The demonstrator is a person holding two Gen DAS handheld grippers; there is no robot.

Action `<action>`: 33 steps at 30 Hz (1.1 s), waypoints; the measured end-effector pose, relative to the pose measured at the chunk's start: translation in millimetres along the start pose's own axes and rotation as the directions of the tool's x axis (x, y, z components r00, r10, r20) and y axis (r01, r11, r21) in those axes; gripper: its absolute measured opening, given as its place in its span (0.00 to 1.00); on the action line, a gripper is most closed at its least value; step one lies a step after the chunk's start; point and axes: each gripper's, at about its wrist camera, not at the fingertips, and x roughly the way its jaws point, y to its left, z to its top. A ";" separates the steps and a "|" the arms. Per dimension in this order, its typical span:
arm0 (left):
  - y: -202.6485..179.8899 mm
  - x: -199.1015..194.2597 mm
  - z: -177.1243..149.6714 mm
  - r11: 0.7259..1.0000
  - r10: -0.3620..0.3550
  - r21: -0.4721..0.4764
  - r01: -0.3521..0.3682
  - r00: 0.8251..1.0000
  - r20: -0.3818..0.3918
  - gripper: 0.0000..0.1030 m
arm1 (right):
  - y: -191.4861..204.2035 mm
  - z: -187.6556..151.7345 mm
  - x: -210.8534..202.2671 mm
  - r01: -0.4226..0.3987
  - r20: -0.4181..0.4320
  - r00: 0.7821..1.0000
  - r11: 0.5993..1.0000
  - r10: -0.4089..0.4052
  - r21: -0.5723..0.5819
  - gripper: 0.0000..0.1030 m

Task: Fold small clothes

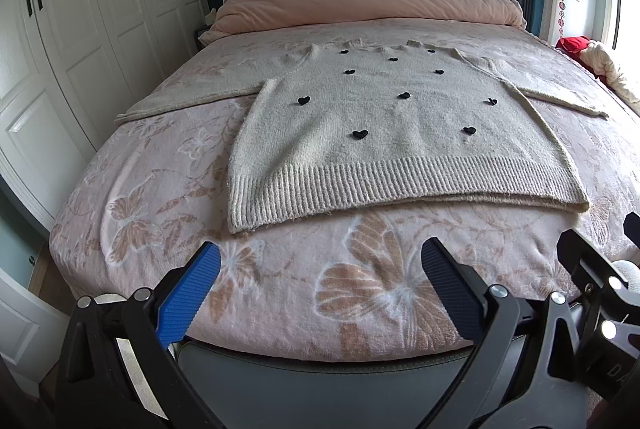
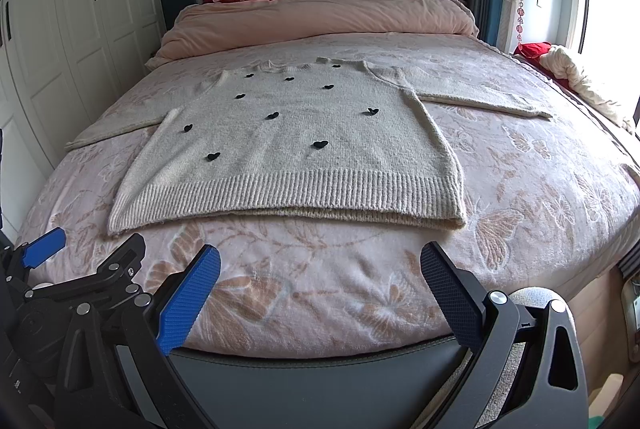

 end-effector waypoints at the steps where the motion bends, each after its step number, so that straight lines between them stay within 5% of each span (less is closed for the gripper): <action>1: 0.0 0.0 0.0 1.000 0.000 0.000 0.000 1.000 0.000 0.95 | 0.3 -0.8 -0.1 0.001 0.000 1.000 1.000 -0.001 0.000 0.95; 19: 6.3 12.9 1.7 0.999 -0.035 -0.020 0.034 0.999 -0.033 0.95 | -20.3 4.4 27.1 -0.030 -0.032 0.999 1.000 0.030 0.010 0.95; 22: 17.2 26.5 14.0 0.996 -0.075 -0.062 0.070 0.995 -0.072 0.95 | -62.6 33.1 50.4 -0.049 -0.035 0.998 0.995 0.052 0.082 0.95; 26: 31.6 47.5 40.0 0.989 -0.090 -0.124 0.078 0.992 -0.093 0.95 | -145.1 90.5 95.0 0.020 -0.014 1.000 0.982 -0.017 0.189 0.95; 33: 34.1 85.6 83.2 0.987 -0.039 -0.161 0.024 0.995 -0.090 0.95 | -316.3 174.0 201.7 0.159 -0.053 0.987 0.878 -0.151 0.452 0.95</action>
